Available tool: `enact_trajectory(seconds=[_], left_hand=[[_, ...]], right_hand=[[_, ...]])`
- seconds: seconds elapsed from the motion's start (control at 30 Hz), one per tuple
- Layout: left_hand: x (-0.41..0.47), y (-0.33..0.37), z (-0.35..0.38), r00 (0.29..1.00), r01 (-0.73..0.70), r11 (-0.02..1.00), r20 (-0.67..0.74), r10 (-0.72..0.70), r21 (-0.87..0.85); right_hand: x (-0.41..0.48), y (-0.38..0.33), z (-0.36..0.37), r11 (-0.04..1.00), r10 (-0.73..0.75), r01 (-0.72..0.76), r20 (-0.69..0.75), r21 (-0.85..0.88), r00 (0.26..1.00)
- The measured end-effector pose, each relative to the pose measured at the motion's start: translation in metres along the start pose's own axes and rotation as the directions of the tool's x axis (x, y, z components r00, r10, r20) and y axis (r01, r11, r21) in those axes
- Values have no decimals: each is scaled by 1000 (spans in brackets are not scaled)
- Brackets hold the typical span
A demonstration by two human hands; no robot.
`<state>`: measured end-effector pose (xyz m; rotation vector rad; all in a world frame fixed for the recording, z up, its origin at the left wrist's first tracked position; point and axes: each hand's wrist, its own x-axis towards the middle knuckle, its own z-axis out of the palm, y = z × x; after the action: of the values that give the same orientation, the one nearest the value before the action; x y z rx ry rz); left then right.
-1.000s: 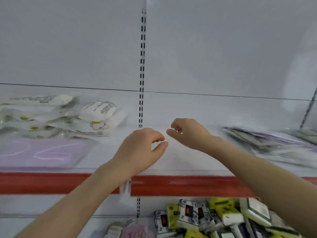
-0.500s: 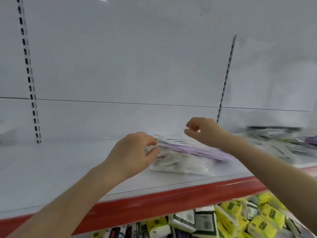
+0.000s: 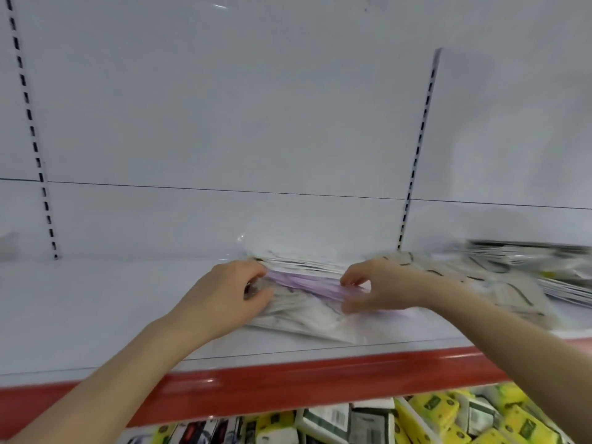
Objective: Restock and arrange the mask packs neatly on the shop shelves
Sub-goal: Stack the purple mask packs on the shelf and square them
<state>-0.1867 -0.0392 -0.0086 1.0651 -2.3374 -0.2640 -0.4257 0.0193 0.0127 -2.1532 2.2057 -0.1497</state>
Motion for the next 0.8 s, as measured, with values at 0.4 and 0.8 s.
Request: enact_trajectory(seconds=[0.4, 0.8], left_hand=[[3, -12, 8, 998, 6, 1000, 61, -5, -8], [5, -15, 5, 999, -39, 994, -18, 38, -104]], right_hand=[[21, -13, 6, 948, 6, -27, -69, -316, 998], [18, 9, -6, 997, -25, -3, -348, -79, 937]])
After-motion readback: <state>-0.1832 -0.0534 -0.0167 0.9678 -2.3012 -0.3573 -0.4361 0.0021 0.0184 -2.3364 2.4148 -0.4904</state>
